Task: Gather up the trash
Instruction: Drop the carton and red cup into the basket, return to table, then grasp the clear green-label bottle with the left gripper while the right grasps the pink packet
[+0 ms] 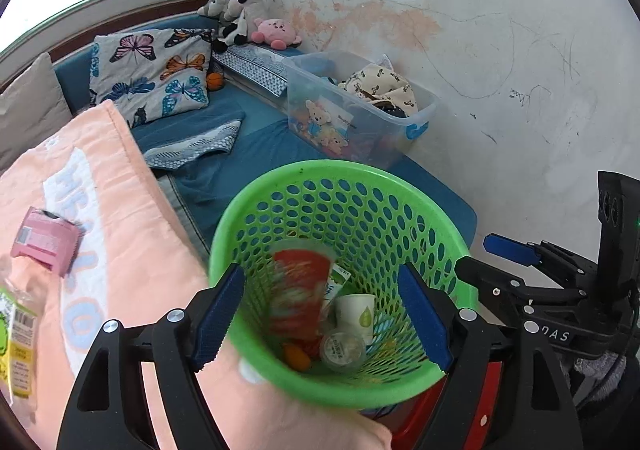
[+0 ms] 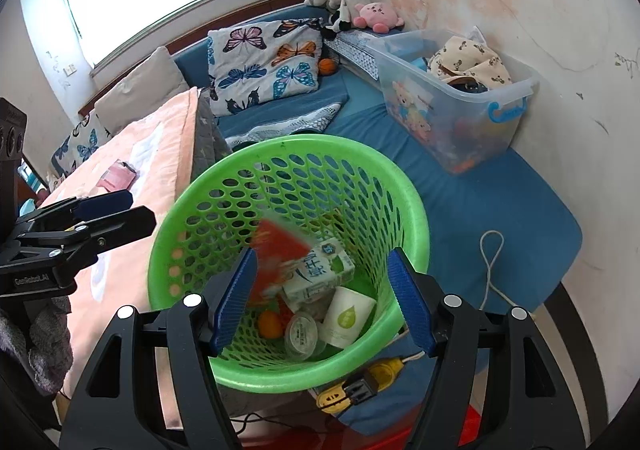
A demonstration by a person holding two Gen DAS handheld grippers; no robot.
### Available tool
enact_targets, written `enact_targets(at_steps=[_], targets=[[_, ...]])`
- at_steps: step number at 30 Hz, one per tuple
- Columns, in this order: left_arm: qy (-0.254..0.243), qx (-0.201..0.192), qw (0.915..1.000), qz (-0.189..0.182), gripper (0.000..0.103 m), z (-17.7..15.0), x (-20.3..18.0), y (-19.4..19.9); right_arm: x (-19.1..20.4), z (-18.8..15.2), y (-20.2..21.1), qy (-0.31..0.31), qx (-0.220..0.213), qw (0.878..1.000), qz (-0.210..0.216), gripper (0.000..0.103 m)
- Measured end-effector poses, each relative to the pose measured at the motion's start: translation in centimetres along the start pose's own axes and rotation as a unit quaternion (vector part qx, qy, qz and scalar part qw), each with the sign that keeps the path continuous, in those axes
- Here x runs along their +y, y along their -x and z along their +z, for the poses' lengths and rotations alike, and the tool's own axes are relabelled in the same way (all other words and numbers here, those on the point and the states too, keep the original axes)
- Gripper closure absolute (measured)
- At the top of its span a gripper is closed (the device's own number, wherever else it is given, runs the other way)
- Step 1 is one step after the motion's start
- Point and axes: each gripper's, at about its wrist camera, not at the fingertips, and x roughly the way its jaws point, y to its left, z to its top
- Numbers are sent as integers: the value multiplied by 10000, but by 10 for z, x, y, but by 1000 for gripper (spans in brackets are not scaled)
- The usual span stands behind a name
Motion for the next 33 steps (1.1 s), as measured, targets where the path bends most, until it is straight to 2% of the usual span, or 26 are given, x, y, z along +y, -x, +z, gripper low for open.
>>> enact_targets(at_steps=[9,18,27,33], targets=[[113,-191,9990,391,26,-23,29,41,29,0,9,191,-77,9997,164,32],[407,-324,9926,1100,26,-44,91,79,79,6,8,540,-99,9976,425,30],[586,-183,9804,1870,26,-50,166,92,126,19,-3,846,-51,9940,687,30],[692,12,9774,2000,25,-55,210,92,149,29,-12,1008,-11,9915,821,30]])
